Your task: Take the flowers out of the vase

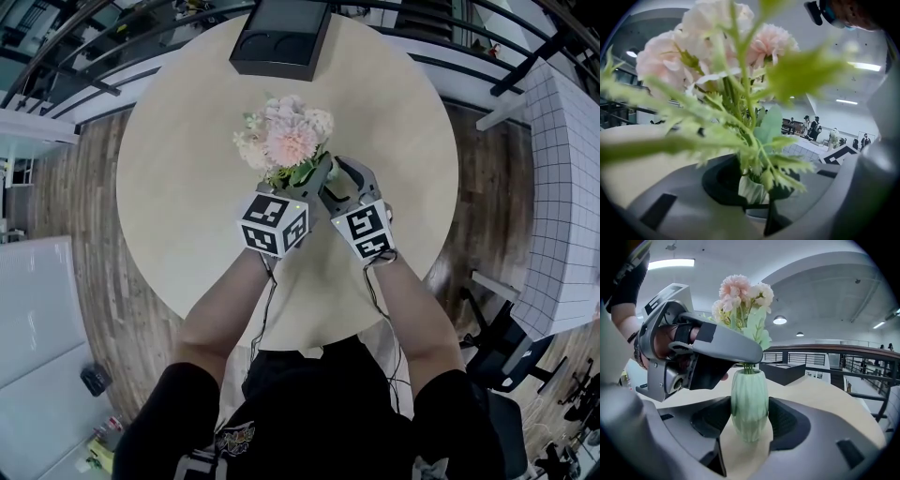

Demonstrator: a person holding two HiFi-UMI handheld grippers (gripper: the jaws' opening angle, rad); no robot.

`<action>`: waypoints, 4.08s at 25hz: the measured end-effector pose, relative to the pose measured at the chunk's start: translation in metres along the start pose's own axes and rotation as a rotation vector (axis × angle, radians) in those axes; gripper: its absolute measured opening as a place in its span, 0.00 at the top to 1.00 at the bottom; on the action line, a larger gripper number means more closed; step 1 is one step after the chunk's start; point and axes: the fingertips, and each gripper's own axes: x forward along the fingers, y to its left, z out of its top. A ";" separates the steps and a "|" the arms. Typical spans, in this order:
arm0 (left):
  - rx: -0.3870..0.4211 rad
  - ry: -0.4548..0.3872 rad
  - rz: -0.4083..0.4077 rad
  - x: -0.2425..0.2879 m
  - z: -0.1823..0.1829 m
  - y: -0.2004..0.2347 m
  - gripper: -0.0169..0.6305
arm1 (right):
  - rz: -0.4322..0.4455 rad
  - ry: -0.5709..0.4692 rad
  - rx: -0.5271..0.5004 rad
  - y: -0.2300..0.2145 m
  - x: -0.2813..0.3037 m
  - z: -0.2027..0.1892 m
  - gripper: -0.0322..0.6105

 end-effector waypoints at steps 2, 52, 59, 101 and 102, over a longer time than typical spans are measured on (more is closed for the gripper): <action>-0.002 -0.003 0.001 0.000 0.001 -0.002 0.84 | 0.002 0.000 0.001 -0.001 -0.001 -0.001 0.55; -0.018 -0.107 0.171 -0.216 0.040 0.005 0.86 | 0.007 0.106 0.035 0.003 -0.018 -0.016 0.55; -0.015 -0.078 0.147 -0.251 0.020 -0.008 0.86 | -0.026 0.007 0.206 0.032 -0.081 0.014 0.55; -0.046 0.077 -0.180 -0.502 -0.100 -0.102 0.86 | -0.198 -0.188 0.372 0.424 -0.258 0.089 0.92; -0.044 0.079 -0.184 -0.502 -0.101 -0.104 0.86 | -0.198 -0.186 0.371 0.425 -0.259 0.087 0.92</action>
